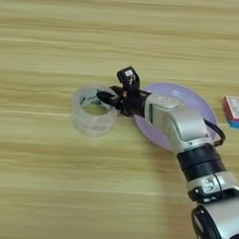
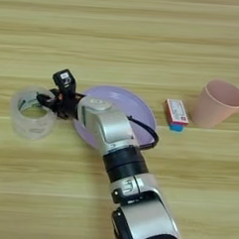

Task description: Move the objects on the table

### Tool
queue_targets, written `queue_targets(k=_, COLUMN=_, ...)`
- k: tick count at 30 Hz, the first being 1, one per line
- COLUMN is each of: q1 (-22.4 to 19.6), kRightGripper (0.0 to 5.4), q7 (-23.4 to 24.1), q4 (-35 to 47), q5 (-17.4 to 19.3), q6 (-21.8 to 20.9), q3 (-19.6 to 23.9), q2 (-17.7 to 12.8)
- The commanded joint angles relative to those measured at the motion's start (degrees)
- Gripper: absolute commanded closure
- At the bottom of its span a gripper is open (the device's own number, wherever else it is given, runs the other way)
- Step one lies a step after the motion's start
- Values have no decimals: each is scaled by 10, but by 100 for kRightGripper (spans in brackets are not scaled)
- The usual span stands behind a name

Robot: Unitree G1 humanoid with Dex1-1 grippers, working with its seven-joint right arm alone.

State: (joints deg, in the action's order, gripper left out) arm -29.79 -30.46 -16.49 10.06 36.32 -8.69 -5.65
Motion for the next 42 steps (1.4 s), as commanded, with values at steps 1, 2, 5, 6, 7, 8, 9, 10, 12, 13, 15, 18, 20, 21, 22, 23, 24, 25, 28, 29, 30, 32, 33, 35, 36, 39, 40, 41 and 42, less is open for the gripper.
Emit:
queue_targets(k=1, q1=-60, kRightGripper=385, q7=2, q4=17, q5=0, q6=-36, q3=8, q2=5)
queue_targets(k=2, q1=-60, kRightGripper=385, q7=2, q4=14, q5=0, q6=-37, q3=9, q2=5)
queue_targets(k=5, q1=-61, kRightGripper=385, q7=2, q4=7, q5=-1, q6=-42, q3=12, q2=6)
queue_targets(k=6, q1=-62, kRightGripper=385, q7=3, q4=5, q5=-2, q6=-45, q3=13, q2=5)
queue_targets(k=7, q1=-62, kRightGripper=385, q7=3, q4=2, q5=-3, q6=-49, q3=13, q2=4)
queue_targets(k=8, q1=-63, kRightGripper=385, q7=4, q4=0, q5=-5, q6=-52, q3=14, q2=3)
queue_targets(k=9, q1=-63, kRightGripper=385, q7=4, q4=-2, q5=-5, q6=-55, q3=13, q2=3)
queue_targets(k=10, q1=-62, kRightGripper=385, q7=4, q4=-4, q5=-6, q6=-56, q3=13, q2=3)
queue_targets(k=12, q1=-60, kRightGripper=385, q7=3, q4=-5, q5=-11, q6=-62, q3=9, q2=3)
queue_targets(k=13, q1=-58, kRightGripper=385, q7=4, q4=-5, q5=-14, q6=-67, q3=7, q2=2)
queue_targets(k=15, q1=-55, kRightGripper=348, q7=5, q4=-2, q5=-18, q6=-73, q3=6, q2=1)
queue_targets(k=18, q1=-49, kRightGripper=323, q7=3, q4=0, q5=-23, q6=-80, q3=4, q2=-1)
queue_targets(k=20, q1=-44, kRightGripper=299, q7=1, q4=-3, q5=-27, q6=-88, q3=0, q2=-2)
queue_targets(k=21, q1=-43, kRightGripper=284, q7=0, q4=-3, q5=-28, q6=-90, q3=-2, q2=-2)
queue_targets(k=22, q1=-41, kRightGripper=274, q7=-1, q4=-3, q5=-29, q6=-92, q3=-3, q2=-3)
queue_targets(k=23, q1=-39, kRightGripper=256, q7=-3, q4=-2, q5=-29, q6=-94, q3=-3, q2=-5)
queue_targets(k=24, q1=-38, kRightGripper=244, q7=-5, q4=-1, q5=-30, q6=-96, q3=-3, q2=-6)
queue_targets(k=25, q1=-36, kRightGripper=237, q7=-7, q4=1, q5=-30, q6=-96, q3=-2, q2=-7)
queue_targets(k=28, q1=-33, kRightGripper=203, q7=-12, q4=5, q5=-30, q6=-98, q3=-1, q2=-10)
queue_targets(k=29, q1=-32, kRightGripper=191, q7=-13, q4=8, q5=-30, q6=-98, q3=0, q2=-11)
queue_targets(k=30, q1=-30, kRightGripper=183, q7=-14, q4=12, q5=-30, q6=-97, q3=0, q2=-12)
queue_targets(k=32, q1=-28, kRightGripper=158, q7=-15, q4=20, q5=-29, q6=-96, q3=1, q2=-14)
queue_targets(k=33, q1=-27, kRightGripper=147, q7=-16, q4=27, q5=-28, q6=-94, q3=2, q2=-14)
queue_targets(k=35, q1=-25, kRightGripper=125, q7=-15, q4=39, q5=-26, q6=-94, q3=5, q2=-16)
queue_targets(k=36, q1=-24, kRightGripper=121, q7=-14, q4=46, q5=-27, q6=-93, q3=6, q2=-17)
queue_targets(k=39, q1=-20, kRightGripper=82, q7=-10, q4=72, q5=-26, q6=-94, q3=11, q2=-20)
queue_targets(k=40, q1=-18, kRightGripper=69, q7=-8, q4=83, q5=-26, q6=-93, q3=13, q2=-21)
queue_targets(k=41, q1=-17, kRightGripper=58, q7=-7, q4=92, q5=-25, q6=-92, q3=14, q2=-22)
queue_targets(k=42, q1=-15, kRightGripper=45, q7=-7, q4=100, q5=-25, q6=-91, q3=15, q2=-22)
